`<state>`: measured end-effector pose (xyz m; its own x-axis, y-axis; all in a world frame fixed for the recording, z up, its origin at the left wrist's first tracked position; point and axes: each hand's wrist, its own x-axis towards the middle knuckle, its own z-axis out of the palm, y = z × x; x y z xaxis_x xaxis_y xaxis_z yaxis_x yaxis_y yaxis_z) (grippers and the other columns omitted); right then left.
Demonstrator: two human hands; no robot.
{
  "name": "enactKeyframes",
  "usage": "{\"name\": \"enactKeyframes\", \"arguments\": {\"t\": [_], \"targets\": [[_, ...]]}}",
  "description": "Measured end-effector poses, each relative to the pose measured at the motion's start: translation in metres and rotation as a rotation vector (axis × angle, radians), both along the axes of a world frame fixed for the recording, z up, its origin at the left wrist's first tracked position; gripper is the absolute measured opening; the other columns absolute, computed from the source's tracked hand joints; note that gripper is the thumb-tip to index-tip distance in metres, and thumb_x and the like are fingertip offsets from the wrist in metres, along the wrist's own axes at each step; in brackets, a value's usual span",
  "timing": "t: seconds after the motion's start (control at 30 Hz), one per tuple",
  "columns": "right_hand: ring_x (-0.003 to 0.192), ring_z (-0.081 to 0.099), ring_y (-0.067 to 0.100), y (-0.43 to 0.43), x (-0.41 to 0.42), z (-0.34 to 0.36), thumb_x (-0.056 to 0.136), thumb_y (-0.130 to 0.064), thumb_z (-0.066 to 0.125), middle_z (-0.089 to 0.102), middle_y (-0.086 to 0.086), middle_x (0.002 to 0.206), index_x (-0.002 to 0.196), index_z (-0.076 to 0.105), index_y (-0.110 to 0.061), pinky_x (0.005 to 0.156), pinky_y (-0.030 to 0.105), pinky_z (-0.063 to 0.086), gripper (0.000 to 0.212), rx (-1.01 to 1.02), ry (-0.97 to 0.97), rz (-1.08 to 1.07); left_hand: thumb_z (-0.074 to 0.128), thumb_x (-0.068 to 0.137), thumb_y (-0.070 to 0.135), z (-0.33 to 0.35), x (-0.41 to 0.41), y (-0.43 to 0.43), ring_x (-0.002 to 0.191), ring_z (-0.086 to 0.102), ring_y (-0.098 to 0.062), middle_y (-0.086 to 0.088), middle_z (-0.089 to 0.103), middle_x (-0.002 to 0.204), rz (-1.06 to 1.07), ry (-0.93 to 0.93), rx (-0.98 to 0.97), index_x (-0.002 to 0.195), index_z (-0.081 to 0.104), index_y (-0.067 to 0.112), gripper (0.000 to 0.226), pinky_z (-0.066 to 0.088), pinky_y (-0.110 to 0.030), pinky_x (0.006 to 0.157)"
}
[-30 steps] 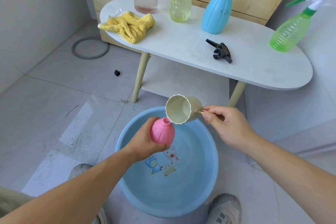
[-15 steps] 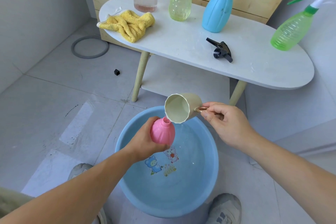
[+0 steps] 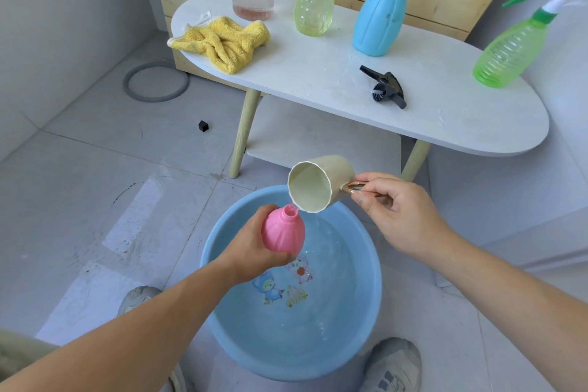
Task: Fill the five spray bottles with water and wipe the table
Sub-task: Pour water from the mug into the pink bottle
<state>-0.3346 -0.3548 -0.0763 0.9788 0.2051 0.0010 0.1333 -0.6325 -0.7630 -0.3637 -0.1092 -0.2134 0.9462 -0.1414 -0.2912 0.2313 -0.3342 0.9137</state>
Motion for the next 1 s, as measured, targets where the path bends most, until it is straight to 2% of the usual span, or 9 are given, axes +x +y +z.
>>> {"name": "enactKeyframes", "arguments": {"t": [0.47, 0.63, 0.73, 0.8, 0.87, 1.0], "targets": [[0.101, 0.060, -0.006, -0.0027, 0.0024, 0.0034, 0.091, -0.024, 0.065, 0.064, -0.007, 0.120, 0.088, 0.076, -0.018, 0.084, 0.003, 0.041, 0.013, -0.079, -0.078, 0.046, 0.093, 0.064, 0.020, -0.0009, 0.0007, 0.0006, 0.106, 0.062, -0.017, 0.009, 0.056, 0.120, -0.004, 0.014, -0.006, 0.131, 0.044, 0.040, 0.086, 0.063, -0.031, 0.071], [0.105, 0.060, -0.005, -0.0027, 0.0024, 0.0049, 0.092, -0.027, 0.065, 0.063, -0.007, 0.121, 0.083, 0.074, -0.020, 0.088, 0.008, 0.043, 0.014, -0.103, -0.105, 0.067, 0.093, 0.063, 0.019, -0.0004, 0.0010, 0.0004, 0.105, 0.062, -0.017, 0.009, 0.057, 0.120, 0.001, 0.017, -0.009, 0.130, 0.044, 0.041, 0.085, 0.064, -0.034, 0.073], [0.112, 0.059, -0.003, -0.0028, 0.0024, 0.0058, 0.092, -0.028, 0.064, 0.065, -0.006, 0.119, 0.079, 0.071, -0.026, 0.093, 0.020, 0.048, 0.015, -0.118, -0.127, 0.081, 0.094, 0.064, 0.018, -0.0004, 0.0005, 0.0004, 0.105, 0.062, -0.016, 0.009, 0.057, 0.120, -0.001, 0.012, -0.001, 0.130, 0.044, 0.040, 0.086, 0.063, -0.032, 0.071], [0.112, 0.058, -0.003, -0.0021, 0.0015, 0.0072, 0.092, -0.028, 0.064, 0.064, -0.007, 0.120, 0.076, 0.067, -0.032, 0.092, 0.015, 0.045, 0.017, -0.121, -0.135, 0.086, 0.094, 0.064, 0.018, -0.0003, -0.0002, 0.0005, 0.105, 0.062, -0.016, 0.008, 0.057, 0.120, -0.004, 0.011, 0.002, 0.131, 0.044, 0.039, 0.086, 0.063, -0.032, 0.071], [0.111, 0.058, -0.003, -0.0020, 0.0014, 0.0074, 0.091, -0.028, 0.065, 0.063, -0.008, 0.123, 0.076, 0.068, -0.030, 0.089, 0.013, 0.044, 0.016, -0.130, -0.145, 0.083, 0.094, 0.064, 0.018, -0.0002, -0.0003, 0.0001, 0.105, 0.062, -0.016, 0.009, 0.057, 0.120, -0.004, 0.013, -0.002, 0.131, 0.044, 0.039, 0.086, 0.063, -0.032, 0.072], [0.111, 0.059, -0.001, -0.0021, 0.0017, 0.0061, 0.090, -0.032, 0.063, 0.062, -0.009, 0.124, 0.080, 0.072, -0.023, 0.084, 0.023, 0.047, 0.016, -0.143, -0.156, 0.085, 0.093, 0.064, 0.019, -0.0001, 0.0003, 0.0001, 0.104, 0.062, -0.016, 0.009, 0.057, 0.119, -0.003, 0.008, 0.003, 0.130, 0.044, 0.040, 0.086, 0.063, -0.031, 0.070]]}}
